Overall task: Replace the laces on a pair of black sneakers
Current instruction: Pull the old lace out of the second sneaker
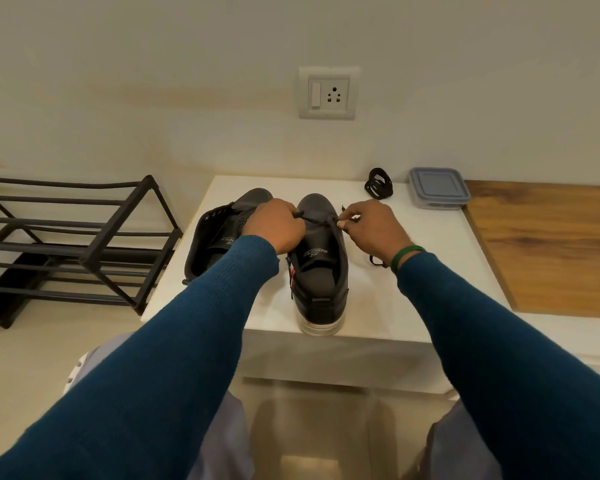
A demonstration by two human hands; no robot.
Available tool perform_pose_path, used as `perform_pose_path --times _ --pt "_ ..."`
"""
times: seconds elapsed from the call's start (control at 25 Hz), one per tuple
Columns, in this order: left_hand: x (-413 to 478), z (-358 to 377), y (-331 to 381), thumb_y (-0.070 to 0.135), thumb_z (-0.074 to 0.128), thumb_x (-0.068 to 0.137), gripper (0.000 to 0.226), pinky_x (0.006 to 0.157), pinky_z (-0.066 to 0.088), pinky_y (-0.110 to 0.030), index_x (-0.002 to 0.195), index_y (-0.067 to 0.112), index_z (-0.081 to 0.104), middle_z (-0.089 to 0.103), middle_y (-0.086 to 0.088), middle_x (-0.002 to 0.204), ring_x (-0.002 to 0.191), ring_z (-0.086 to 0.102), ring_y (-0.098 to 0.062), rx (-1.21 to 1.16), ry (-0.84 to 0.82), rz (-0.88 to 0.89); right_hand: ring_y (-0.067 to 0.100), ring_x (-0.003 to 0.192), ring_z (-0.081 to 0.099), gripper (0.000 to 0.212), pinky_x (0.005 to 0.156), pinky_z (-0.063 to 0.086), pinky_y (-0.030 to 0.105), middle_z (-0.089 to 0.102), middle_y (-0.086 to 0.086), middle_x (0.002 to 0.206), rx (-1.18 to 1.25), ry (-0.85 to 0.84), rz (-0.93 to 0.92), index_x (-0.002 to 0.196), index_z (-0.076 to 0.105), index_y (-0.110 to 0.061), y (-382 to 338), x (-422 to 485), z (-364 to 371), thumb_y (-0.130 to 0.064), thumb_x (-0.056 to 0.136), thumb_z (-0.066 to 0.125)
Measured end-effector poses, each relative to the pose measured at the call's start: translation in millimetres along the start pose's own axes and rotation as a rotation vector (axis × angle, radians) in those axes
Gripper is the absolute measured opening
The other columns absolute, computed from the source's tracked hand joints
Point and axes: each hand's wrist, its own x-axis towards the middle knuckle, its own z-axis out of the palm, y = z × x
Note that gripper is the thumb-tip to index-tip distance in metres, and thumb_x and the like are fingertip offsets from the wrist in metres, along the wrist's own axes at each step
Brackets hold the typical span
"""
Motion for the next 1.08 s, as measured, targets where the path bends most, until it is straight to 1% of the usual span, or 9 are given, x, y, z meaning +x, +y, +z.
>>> perform_pose_path --times 0.16,0.32,0.4,0.48,0.6,0.72,0.88,1.0,1.08 --pt "-0.5 -1.6 -1.2 0.018 0.051 0.091 0.040 0.095 0.054 -0.039 0.127 0.018 0.067 0.069 -0.007 0.120 0.104 0.064 -0.025 -0.019 -0.005 -0.007 0.017 0.084 0.061 0.014 0.074 0.050 0.031 0.069 0.005 0.094 0.054 0.007 -0.001 0.093 0.070 -0.010 -3.2 0.9 -7.4 -0.015 0.096 0.058" --pt "0.6 -9.1 -6.5 0.016 0.051 0.092 0.038 0.088 0.055 -0.034 0.125 0.017 0.069 0.071 -0.006 0.116 0.098 0.064 -0.021 -0.004 0.008 -0.004 0.015 0.077 0.062 0.023 0.070 0.054 0.036 0.064 0.001 0.087 0.924 0.446 0.104 0.089 0.057 -0.019 -22.7 3.7 -50.3 -0.008 0.101 0.041" --pt "0.6 -11.4 -6.6 0.016 0.050 0.092 0.038 0.089 0.056 -0.036 0.125 0.016 0.069 0.071 -0.006 0.115 0.098 0.064 -0.021 -0.008 0.014 -0.004 0.017 0.069 0.066 0.022 0.064 0.057 0.035 0.065 0.001 0.079 1.145 0.508 0.127 0.092 0.054 -0.017 -23.0 4.4 -69.9 -0.008 0.103 0.037" --pt "0.8 -10.7 -6.5 0.014 0.051 0.091 0.037 0.083 0.056 -0.035 0.121 0.015 0.071 0.071 -0.007 0.110 0.094 0.064 -0.022 0.018 0.026 -0.005 0.017 0.061 0.064 0.018 0.065 0.059 0.039 0.063 0.004 0.076 0.973 0.399 0.144 0.096 0.054 -0.015 -22.6 0.4 -74.6 -0.010 0.104 0.038" --pt "-1.3 -13.1 -4.7 0.011 0.053 0.088 0.031 0.072 0.051 -0.033 0.113 0.013 0.072 0.069 -0.007 0.103 0.086 0.062 -0.023 0.104 0.071 -0.056 0.019 0.073 0.068 0.014 0.069 0.056 0.035 0.068 0.007 0.085 0.381 0.120 0.008 0.095 0.060 -0.013 -22.6 -8.9 -66.7 -0.013 0.102 0.048" --pt "-3.3 -16.6 2.8 0.021 0.052 0.097 0.033 0.091 0.048 -0.036 0.127 0.014 0.063 0.061 -0.007 0.126 0.109 0.058 -0.025 0.097 0.201 0.038 0.019 0.083 0.066 0.017 0.068 0.049 0.026 0.066 -0.002 0.084 0.030 -0.045 -0.186 0.087 0.060 -0.024 -28.2 -17.1 -65.7 -0.015 0.100 0.053" --pt "-21.6 -12.6 33.6 0.037 0.047 0.104 0.039 0.095 0.040 -0.018 0.140 0.023 0.053 0.057 0.010 0.135 0.113 0.055 -0.007 -0.409 0.016 0.328 0.022 0.081 0.064 0.021 0.075 0.054 0.038 0.064 -0.006 0.080 0.090 -0.040 -0.316 0.084 0.059 -0.029 -33.1 -25.2 -76.4 -0.016 0.099 0.057" --pt "-29.3 -7.1 46.7 0.026 0.042 0.107 0.028 0.085 0.052 -0.018 0.116 0.015 0.066 0.071 0.003 0.104 0.093 0.067 -0.004 -0.509 -0.071 0.337 0.018 0.076 0.063 0.014 0.075 0.055 0.044 0.066 0.001 0.082 0.279 0.127 -0.311 0.090 0.062 -0.021 -31.2 -27.2 -85.8 -0.013 0.099 0.055" --pt "-33.2 -9.5 54.8 0.020 0.036 0.109 0.031 0.074 0.059 -0.023 0.103 0.008 0.064 0.065 -0.006 0.089 0.076 0.070 -0.010 -0.824 -0.165 0.224 0.016 0.074 0.064 0.013 0.075 0.058 0.044 0.068 0.005 0.085 0.383 0.234 -0.249 0.092 0.061 -0.020 -30.2 -28.8 -88.2 -0.013 0.100 0.053"
